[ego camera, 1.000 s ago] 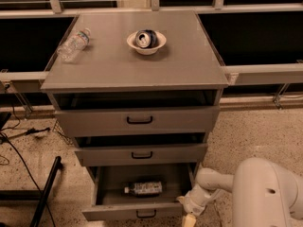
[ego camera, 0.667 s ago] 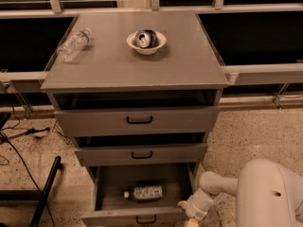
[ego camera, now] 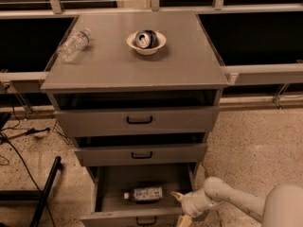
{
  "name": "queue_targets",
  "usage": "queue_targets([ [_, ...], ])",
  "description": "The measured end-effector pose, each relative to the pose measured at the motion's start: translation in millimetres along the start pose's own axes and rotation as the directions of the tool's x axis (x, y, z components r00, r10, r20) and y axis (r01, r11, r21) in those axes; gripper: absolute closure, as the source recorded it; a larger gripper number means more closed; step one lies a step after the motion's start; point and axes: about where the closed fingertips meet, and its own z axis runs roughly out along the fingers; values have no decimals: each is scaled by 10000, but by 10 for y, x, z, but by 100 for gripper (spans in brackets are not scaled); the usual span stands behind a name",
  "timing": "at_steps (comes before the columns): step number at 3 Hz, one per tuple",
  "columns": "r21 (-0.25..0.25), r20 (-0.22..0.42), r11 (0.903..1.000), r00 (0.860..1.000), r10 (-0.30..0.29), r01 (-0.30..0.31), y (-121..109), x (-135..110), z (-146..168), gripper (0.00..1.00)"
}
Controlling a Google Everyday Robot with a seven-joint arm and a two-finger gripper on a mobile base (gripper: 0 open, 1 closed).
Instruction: Open bottom drawer
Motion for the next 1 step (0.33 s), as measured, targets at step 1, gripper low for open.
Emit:
queue_targets([
  [1, 468, 633, 9925, 9912, -1160, 1131, -192, -334, 24, 0],
])
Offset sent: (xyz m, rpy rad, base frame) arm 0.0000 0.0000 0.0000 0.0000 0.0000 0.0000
